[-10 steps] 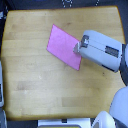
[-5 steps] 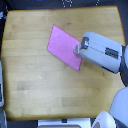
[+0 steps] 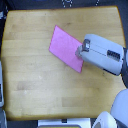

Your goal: Folding a cloth

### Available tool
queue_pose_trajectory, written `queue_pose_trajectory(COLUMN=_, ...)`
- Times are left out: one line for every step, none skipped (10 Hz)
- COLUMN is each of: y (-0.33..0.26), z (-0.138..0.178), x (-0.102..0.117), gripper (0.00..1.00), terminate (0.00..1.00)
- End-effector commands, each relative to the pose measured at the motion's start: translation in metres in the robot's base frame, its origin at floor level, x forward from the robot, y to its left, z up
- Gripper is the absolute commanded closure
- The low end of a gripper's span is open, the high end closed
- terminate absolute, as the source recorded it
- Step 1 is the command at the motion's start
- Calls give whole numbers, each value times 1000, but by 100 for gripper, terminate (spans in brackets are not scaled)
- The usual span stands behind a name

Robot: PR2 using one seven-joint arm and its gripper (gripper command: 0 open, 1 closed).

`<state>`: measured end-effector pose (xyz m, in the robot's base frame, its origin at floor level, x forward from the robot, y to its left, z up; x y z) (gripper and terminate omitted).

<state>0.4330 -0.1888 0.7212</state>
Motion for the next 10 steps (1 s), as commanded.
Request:
queue_pose_trajectory(y=3, z=-3, x=-2, gripper=100, terminate=0)
queue_pose_trajectory(y=3, z=-2, x=-3, gripper=100, terminate=0)
queue_pose_trajectory(y=3, z=0, x=-2, gripper=100, terminate=0)
queue_pose_trajectory(y=3, z=1, x=-2, gripper=100, terminate=0)
queue_pose_trajectory(y=4, z=2, x=-1, gripper=100, terminate=0)
queue_pose_trajectory(y=7, z=3, x=0, gripper=100, terminate=0)
queue_pose_trajectory(y=8, z=3, x=1, gripper=100, terminate=0)
queue_pose_trajectory(y=9, z=4, x=0, gripper=100, terminate=0)
queue_pose_trajectory(y=9, z=5, x=0, gripper=100, terminate=0)
queue_pose_trajectory(y=10, z=6, x=-2, gripper=100, terminate=0)
